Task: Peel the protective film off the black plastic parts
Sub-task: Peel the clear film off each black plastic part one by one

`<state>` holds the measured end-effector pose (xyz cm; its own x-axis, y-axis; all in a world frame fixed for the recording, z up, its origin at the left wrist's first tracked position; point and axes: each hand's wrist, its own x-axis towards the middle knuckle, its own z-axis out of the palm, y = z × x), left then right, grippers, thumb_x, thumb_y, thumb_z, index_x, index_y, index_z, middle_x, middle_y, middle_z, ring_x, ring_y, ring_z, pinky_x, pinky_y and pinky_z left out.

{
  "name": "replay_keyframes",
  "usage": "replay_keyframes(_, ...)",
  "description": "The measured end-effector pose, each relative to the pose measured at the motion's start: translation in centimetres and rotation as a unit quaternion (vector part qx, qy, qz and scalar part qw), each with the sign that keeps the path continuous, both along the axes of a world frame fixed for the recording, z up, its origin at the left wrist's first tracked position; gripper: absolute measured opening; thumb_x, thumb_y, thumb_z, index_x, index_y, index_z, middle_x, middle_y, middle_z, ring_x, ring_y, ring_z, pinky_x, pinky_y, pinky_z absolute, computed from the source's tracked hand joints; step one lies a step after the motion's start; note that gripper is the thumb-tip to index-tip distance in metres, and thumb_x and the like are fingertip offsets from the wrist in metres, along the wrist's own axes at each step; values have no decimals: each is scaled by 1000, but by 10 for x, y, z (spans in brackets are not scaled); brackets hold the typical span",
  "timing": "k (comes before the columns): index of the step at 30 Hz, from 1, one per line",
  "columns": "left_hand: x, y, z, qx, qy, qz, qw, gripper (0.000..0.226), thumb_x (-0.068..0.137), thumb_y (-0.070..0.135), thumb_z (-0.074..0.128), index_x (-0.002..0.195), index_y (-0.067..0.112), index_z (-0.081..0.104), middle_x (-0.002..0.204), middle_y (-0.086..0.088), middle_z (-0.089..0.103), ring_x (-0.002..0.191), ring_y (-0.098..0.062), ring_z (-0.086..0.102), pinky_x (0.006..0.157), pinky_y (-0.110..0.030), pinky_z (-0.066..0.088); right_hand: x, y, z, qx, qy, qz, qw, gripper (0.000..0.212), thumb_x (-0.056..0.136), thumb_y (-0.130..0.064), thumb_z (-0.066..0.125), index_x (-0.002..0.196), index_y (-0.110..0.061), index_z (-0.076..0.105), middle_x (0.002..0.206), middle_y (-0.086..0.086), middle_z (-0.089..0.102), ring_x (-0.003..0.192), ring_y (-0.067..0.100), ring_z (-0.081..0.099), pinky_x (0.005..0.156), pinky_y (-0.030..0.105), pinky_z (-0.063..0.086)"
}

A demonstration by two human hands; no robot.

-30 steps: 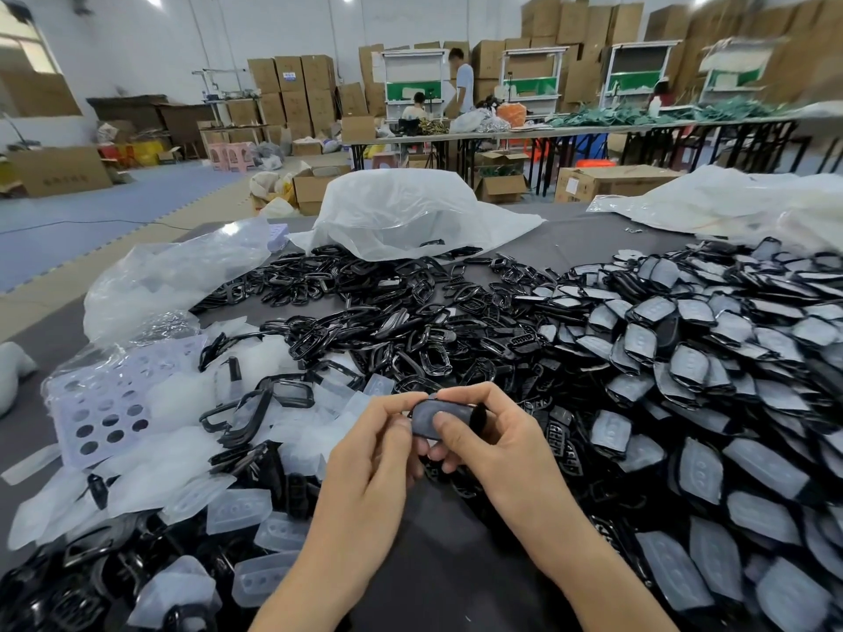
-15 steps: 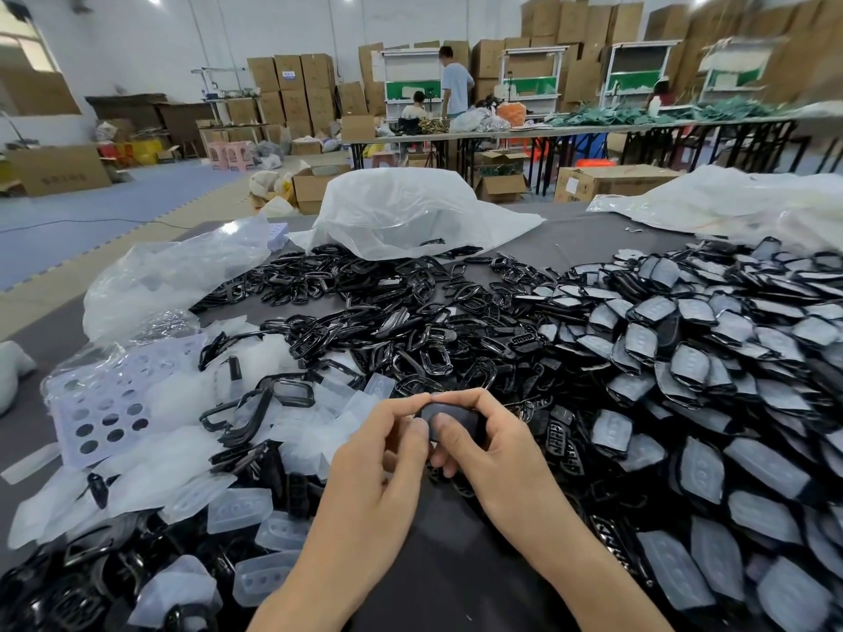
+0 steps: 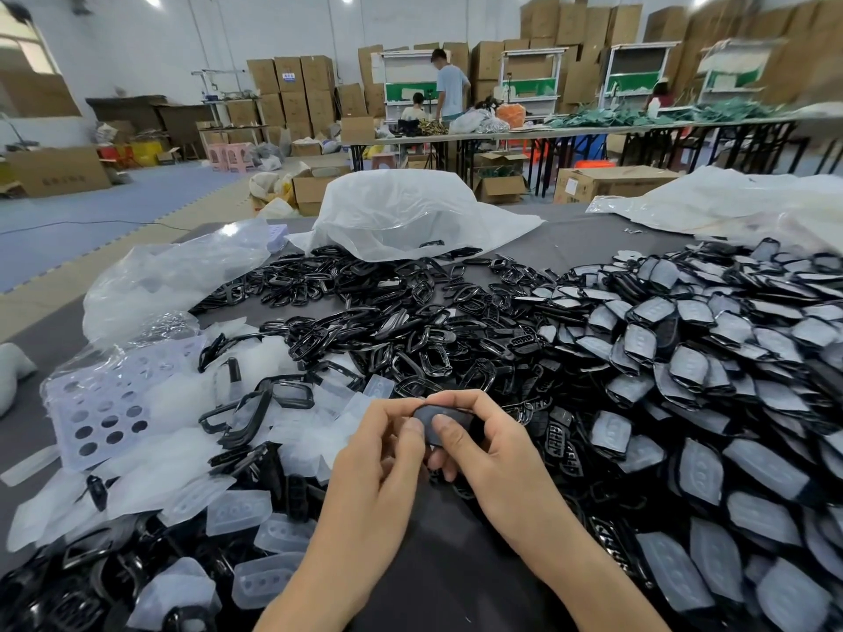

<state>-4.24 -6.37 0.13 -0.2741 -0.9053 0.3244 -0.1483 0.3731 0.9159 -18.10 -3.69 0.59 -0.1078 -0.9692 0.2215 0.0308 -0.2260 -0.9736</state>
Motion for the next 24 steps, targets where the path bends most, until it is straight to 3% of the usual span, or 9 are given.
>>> replay_keyframes(3,0,-2,3,26,23,-21,999,23,100,15,53,96,34,64,76,0,70,70,-14,66,67,-24,53,0,0,0,-7,-1,-3,1000,17,101,-7,54,111,-18,62,65,-4,67,59,5,60,61,16,49)
replay_keyframes(8,6,-5,12,47,24,-70,996,21,97,10,56,87,28,62,69,-3,65,65,-15,57,63,-21,46,0,1,-1,-2,-8,30,1000,20,106,-10,45,120,-18,57,72,-2,68,69,9,63,70,23,51)
replay_keyframes(13,3,-3,14,33,59,-52,996,7,99,8,54,95,10,60,68,2,65,63,-7,60,60,-15,47,-1,-3,-3,2,-85,20,996,21,106,-12,44,121,-19,57,80,8,72,73,19,68,69,24,54)
replay_keyframes(17,1,-3,11,30,55,-18,998,10,101,10,50,99,14,60,70,6,66,65,-7,60,59,-20,49,0,-5,-4,23,-169,29,985,21,99,-20,52,105,-22,71,84,15,72,75,20,69,71,24,55)
replay_keyframes(24,-1,-2,7,18,45,-15,999,16,100,9,51,96,20,62,73,7,67,65,-4,61,61,-13,47,0,-8,-1,63,-215,29,974,26,99,-7,56,89,-19,77,83,14,70,68,18,67,63,23,55)
